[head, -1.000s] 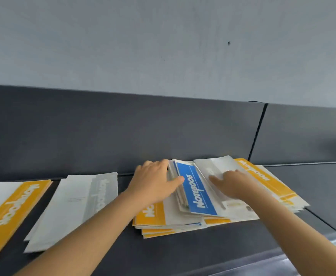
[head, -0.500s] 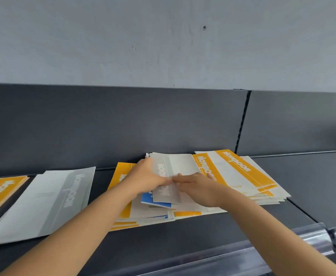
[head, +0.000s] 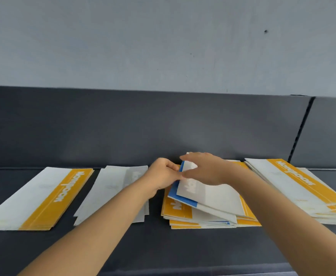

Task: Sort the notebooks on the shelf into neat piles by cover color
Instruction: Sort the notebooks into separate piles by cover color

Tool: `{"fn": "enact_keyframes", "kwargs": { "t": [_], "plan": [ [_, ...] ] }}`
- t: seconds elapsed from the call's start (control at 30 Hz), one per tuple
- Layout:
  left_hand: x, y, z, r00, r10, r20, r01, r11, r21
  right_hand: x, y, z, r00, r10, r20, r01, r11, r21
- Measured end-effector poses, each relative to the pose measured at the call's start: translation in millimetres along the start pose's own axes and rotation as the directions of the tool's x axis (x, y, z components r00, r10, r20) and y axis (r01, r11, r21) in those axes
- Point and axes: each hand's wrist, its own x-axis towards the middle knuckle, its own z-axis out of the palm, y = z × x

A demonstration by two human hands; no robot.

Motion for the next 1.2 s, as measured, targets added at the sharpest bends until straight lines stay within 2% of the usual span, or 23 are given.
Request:
{"fn": "enact_keyframes", "kwargs": {
  "t": [0.1, 0.17, 0.23, 0.3, 0.37, 0.43, 0.57, 0.63, 0.7, 0.77, 0.83, 0.9, 1.0, 1.13, 1.2],
  "plan": [
    [-3.2, -7.3, 6.7, 0.997, 0.062, 0.046, -0.066, 0.994, 0.089, 8.2, 4.4, -0.4, 0.982, 0.163, 0.098, -0.166, 0.986, 0.025],
    [-7.4, -9.0, 7.4, 0.992, 0.117, 0.054, -0.124, 0.976, 0.178, 7.3, 9.4, 3.7, 0.958, 0.257, 0.129, -0.253, 0.967, -0.041],
    [-8.1, -8.1, 8.2, 0.988, 0.125, 0.095, -0.139, 0.977, 0.164, 3.5, 11.7, 8.3, 0.947, 0.291, 0.136, -0.284, 0.956, -0.066],
    [-7.1, -4.9, 10.7, 0.983, 0.09, 0.159, -0.103, 0.991, 0.08, 0.7, 13.5, 12.4, 0.947, 0.291, 0.135, -0.289, 0.957, -0.037],
    [-4.4, -0.7, 15.2, 0.98, 0.058, 0.191, -0.059, 0.998, -0.001, -0.6, 15.7, 14.8, 0.954, 0.276, 0.116, -0.274, 0.961, -0.034],
    [-0.7, 3.4, 22.3, 0.987, 0.036, 0.155, -0.032, 0.999, -0.032, -1.3, 21.6, 14.7, 0.964, 0.256, 0.07, -0.256, 0.967, -0.006],
    [3.3, 20.8, 44.3, 0.998, 0.047, 0.034, -0.049, 0.997, 0.057, -9.9, 33.1, 5.4, 0.981, 0.193, -0.012, -0.191, 0.979, 0.067],
    [3.8, 29.6, 50.3, 0.995, 0.098, -0.028, -0.093, 0.987, 0.132, -13.1, 42.3, 1.0, 0.987, 0.16, -0.024, -0.157, 0.983, 0.097],
    [6.5, 33.0, 44.5, 0.983, 0.17, -0.066, -0.161, 0.978, 0.131, -15.8, 49.2, -1.7, 0.989, 0.129, -0.068, -0.119, 0.984, 0.136],
    [7.0, 34.9, 22.3, 0.973, 0.231, -0.021, -0.231, 0.973, -0.013, -17.4, 49.0, -7.0, 0.985, 0.085, -0.15, -0.061, 0.986, 0.158],
    [4.1, 34.8, -10.7, 0.949, 0.283, 0.136, -0.257, 0.949, -0.184, -17.6, 37.8, -15.0, 0.979, -0.007, -0.203, 0.03, 0.993, 0.111],
    [-3.5, 31.2, -46.3, 0.921, 0.323, 0.219, -0.273, 0.935, -0.228, -13.5, 18.1, -23.0, 0.964, -0.101, -0.247, 0.116, 0.992, 0.048],
    [-11.6, 13.9, -88.9, 0.946, 0.288, 0.147, -0.236, 0.926, -0.295, 5.5, -22.4, -26.4, 0.937, -0.158, -0.311, 0.164, 0.986, -0.005],
    [-18.0, -21.2, -140.0, 0.991, 0.129, -0.03, -0.131, 0.91, -0.394, 32.1, -81.8, -11.0, 0.981, -0.104, -0.165, 0.154, 0.932, 0.328],
    [-20.2, -40.8, -167.4, 0.996, 0.053, -0.068, -0.074, 0.928, -0.366, 47.6, -98.3, 2.9, 0.989, -0.048, -0.141, 0.106, 0.89, 0.443]
  ]
}}
